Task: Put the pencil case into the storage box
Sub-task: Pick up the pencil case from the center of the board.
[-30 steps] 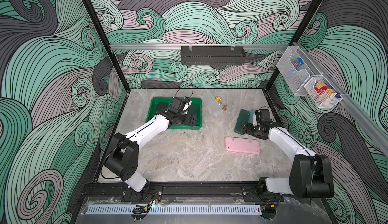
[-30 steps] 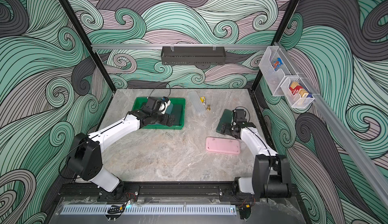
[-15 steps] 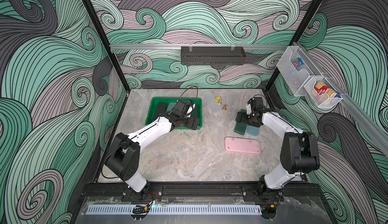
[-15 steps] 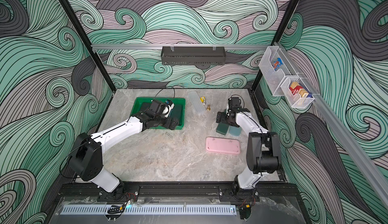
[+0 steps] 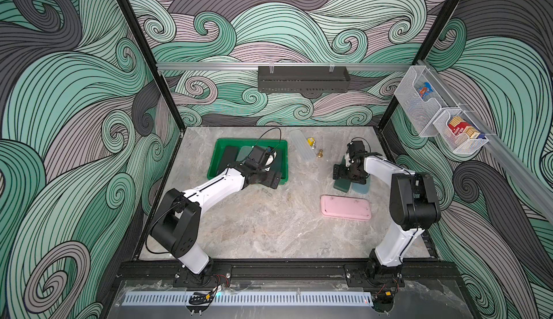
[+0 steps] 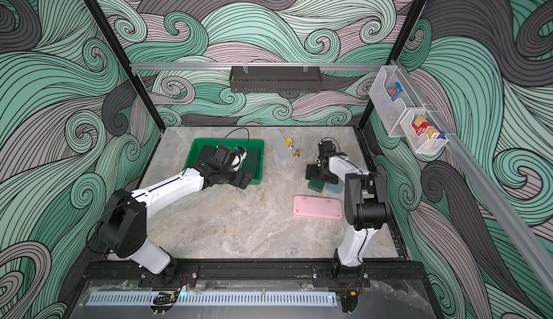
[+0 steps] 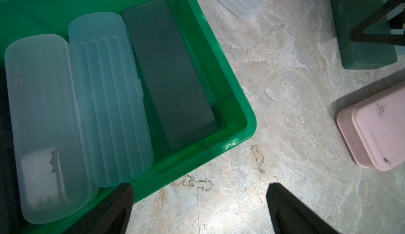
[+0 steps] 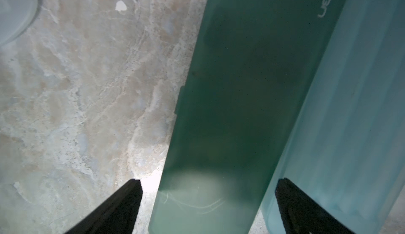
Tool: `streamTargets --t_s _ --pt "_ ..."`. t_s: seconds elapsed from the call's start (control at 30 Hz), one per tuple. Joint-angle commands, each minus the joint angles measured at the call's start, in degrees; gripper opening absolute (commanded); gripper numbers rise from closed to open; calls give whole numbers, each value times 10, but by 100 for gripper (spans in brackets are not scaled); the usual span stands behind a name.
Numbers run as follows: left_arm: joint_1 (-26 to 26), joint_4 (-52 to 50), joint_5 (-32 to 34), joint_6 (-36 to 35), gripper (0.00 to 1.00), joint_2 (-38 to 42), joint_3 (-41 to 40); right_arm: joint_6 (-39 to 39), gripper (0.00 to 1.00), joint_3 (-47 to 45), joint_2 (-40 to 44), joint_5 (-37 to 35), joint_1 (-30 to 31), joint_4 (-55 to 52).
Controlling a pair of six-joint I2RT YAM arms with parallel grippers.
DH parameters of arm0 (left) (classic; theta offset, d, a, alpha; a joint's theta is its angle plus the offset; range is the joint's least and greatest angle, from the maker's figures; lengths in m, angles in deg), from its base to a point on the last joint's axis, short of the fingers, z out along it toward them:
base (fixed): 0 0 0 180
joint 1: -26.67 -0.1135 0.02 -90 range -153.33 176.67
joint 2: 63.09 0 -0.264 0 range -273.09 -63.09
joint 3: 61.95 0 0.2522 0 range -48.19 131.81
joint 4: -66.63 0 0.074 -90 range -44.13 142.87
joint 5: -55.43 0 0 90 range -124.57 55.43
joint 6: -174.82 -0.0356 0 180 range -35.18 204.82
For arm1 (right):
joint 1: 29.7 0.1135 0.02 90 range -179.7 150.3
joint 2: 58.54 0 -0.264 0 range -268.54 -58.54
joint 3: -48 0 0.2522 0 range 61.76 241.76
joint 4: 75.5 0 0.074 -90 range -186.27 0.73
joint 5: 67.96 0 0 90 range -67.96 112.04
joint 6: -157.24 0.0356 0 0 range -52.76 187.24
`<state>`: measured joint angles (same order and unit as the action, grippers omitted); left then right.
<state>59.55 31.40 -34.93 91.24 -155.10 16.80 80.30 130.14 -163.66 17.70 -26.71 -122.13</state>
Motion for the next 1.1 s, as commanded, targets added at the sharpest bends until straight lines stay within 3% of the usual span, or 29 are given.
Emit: streamTargets --t_s 0.0,0.37,0.8,1.07 --pt "5 -12 17 -9 99 12 3 -9 99 16 -21 -15 4 -14" --pt "5 -28 107 33 99 17 0 -16 99 28 -40 -50 7 -34" --pt "5 -33 106 29 99 19 -5 -23 99 15 -26 -43 -21 -37" --pt "4 -33 104 32 99 21 -11 -16 99 43 -52 10 -11 -32"
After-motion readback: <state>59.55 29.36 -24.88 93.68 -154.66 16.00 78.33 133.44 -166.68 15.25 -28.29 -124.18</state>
